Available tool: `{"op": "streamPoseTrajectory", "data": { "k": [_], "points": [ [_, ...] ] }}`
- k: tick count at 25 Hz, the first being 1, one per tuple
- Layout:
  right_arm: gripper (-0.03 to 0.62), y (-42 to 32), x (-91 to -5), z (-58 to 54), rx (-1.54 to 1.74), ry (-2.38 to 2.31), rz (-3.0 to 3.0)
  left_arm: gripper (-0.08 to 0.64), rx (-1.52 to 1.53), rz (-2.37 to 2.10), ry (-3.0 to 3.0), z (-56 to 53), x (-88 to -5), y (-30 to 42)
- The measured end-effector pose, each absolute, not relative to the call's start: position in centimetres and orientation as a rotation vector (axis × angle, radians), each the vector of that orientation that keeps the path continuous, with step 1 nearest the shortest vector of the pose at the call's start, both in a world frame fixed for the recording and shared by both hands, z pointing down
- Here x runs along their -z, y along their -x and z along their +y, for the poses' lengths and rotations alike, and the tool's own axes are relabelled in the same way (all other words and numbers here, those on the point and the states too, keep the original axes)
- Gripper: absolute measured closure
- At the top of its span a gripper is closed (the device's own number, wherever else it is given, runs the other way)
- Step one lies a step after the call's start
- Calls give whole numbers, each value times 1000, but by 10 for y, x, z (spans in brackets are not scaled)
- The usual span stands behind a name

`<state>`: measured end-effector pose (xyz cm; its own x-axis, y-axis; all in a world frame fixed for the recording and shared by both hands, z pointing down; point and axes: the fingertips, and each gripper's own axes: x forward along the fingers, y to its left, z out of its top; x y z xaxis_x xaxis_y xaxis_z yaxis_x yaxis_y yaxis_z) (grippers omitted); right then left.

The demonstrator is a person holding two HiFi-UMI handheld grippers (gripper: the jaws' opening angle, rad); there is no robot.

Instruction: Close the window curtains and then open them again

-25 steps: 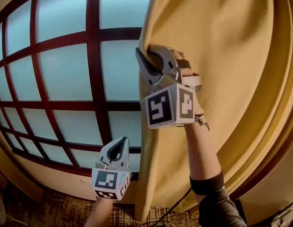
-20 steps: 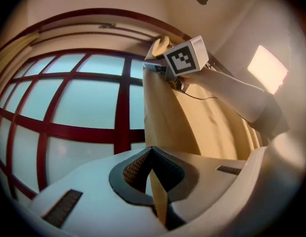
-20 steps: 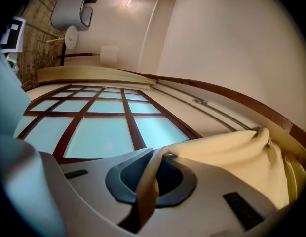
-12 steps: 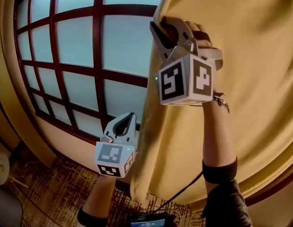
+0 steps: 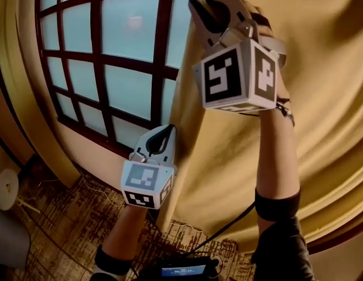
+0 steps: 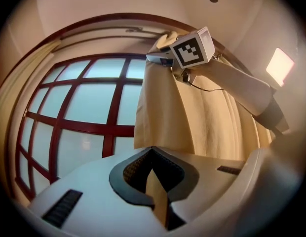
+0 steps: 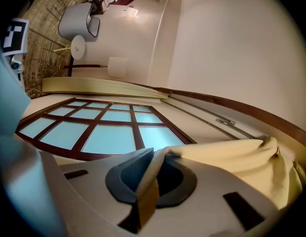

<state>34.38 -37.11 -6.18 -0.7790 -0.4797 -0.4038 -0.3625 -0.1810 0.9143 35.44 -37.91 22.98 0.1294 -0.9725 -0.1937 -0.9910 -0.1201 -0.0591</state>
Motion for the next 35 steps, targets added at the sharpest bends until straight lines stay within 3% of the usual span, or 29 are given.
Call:
{"op": "streamPoseTrajectory", "data": {
  "k": [24, 35],
  "points": [
    [575, -359, 54, -388, 2133, -1030, -2060, 560, -56, 2067, 2066, -404, -206, -335],
    [575, -344, 64, -362, 2155, -1130, -1998, 560, -126, 2031, 2046, -381, -202, -294]
  ]
}}
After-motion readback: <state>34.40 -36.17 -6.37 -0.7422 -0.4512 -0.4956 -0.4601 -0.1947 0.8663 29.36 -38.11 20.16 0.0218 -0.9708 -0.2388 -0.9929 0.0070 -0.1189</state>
